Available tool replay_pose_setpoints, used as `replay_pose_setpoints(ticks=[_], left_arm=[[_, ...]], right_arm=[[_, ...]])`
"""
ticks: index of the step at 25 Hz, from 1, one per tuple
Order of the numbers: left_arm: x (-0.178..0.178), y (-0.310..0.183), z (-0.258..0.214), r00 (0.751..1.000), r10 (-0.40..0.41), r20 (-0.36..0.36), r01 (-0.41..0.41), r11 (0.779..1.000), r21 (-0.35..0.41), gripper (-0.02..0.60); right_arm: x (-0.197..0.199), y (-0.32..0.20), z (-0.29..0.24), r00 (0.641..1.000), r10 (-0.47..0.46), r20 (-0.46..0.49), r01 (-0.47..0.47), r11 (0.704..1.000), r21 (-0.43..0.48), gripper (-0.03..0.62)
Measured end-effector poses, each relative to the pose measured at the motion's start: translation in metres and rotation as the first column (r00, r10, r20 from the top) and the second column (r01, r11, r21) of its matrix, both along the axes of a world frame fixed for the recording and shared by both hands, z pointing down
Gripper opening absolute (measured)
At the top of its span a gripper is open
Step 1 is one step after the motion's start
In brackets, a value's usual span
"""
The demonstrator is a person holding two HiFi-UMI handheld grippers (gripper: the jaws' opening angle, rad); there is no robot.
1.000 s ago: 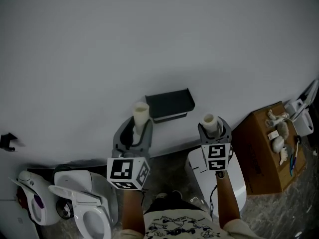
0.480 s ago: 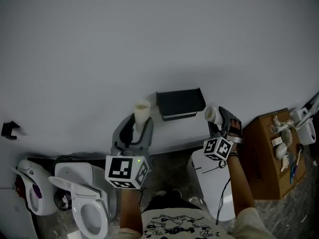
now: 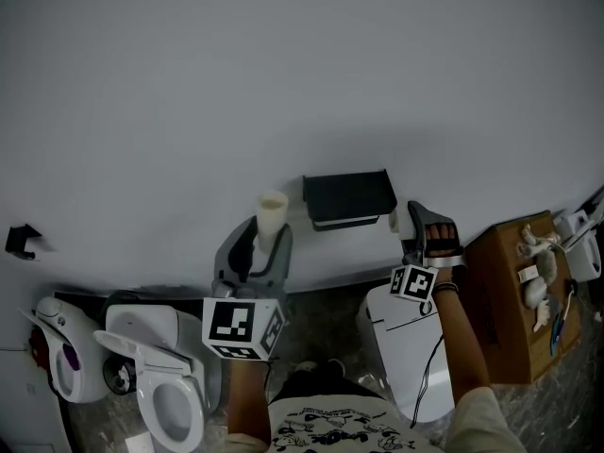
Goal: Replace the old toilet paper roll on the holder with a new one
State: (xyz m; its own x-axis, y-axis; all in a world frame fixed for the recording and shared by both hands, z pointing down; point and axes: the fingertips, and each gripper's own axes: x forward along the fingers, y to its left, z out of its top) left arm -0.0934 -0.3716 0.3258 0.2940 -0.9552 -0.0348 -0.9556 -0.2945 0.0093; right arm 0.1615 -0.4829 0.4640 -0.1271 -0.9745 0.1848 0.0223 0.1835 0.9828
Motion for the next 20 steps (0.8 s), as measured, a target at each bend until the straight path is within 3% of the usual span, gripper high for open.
replay_pose_setpoints(ticks=[20], left_arm=[[-0.023, 0.016, 0.002, 0.998, -0.057, 0.011, 0.057, 0.998, -0.004, 0.190]], right_arm=[[-0.057, 0.012, 0.006, 0.995, -0.097, -0.015, 0.098, 0.995, 0.033, 0.305]])
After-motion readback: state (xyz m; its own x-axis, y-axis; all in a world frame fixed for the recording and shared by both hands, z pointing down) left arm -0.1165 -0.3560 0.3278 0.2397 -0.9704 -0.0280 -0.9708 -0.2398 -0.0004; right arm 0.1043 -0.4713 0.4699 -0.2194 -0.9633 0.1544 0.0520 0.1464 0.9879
